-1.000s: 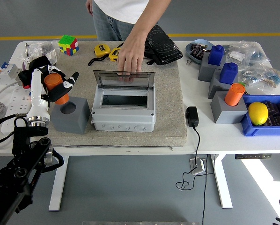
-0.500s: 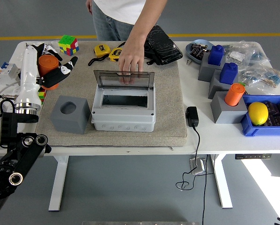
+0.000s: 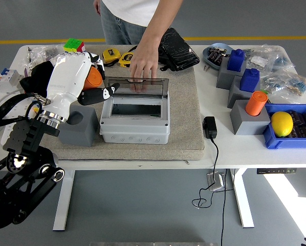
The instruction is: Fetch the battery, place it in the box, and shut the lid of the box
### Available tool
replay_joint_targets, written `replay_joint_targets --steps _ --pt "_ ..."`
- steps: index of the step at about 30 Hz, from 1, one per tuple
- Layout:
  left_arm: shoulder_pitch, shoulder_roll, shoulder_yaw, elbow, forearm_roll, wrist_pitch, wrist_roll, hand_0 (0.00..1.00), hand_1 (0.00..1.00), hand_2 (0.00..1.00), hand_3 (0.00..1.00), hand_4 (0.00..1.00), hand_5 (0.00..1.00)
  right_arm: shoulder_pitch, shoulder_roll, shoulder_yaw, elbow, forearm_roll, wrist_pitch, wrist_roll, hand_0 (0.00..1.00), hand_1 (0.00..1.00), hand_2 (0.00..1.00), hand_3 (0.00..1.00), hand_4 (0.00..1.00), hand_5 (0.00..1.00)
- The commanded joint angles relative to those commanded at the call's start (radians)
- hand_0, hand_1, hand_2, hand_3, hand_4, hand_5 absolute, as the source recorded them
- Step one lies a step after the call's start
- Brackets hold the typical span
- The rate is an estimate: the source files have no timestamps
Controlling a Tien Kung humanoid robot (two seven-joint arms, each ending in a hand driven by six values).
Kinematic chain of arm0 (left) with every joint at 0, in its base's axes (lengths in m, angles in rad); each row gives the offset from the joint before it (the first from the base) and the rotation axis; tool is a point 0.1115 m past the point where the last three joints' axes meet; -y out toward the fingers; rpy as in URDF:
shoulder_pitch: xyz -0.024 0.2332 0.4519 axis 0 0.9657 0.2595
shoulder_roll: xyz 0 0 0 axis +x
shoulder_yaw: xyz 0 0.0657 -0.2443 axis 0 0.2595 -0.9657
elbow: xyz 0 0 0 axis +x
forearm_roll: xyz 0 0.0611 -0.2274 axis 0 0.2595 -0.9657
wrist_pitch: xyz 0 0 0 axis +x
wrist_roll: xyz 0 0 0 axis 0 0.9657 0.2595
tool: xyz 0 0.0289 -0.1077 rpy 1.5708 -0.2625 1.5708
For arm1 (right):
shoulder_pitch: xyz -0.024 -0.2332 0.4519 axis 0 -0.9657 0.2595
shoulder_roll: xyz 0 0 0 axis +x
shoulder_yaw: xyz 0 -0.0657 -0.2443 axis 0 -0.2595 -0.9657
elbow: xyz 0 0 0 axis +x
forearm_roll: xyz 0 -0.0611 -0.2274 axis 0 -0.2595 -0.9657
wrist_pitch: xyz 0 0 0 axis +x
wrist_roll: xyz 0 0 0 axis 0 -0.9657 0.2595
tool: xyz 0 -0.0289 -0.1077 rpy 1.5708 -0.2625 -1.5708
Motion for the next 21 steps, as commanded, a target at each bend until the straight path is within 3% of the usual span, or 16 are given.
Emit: replay_joint_targets --steps 13,21 --pt "-0.076 0.020 0.171 0.060 0.000 -0.025 0.006 0.063 0.031 0.084 0.089 0.753 0.136 0.001 -0.002 0.021 0.000 -0.023 -0.002 -0.007 0.838 0.785 0.762 0.795 0.998 0.998" --pt "-0.062 0.012 0.188 0.070 0.000 -0.031 0.008 0.065 0.035 0.083 0.090 0.752 0.133 0.003 0.000 0.020 0.000 -0.018 -0.003 -0.002 0.839 0.786 0.762 0.795 0.998 0.998"
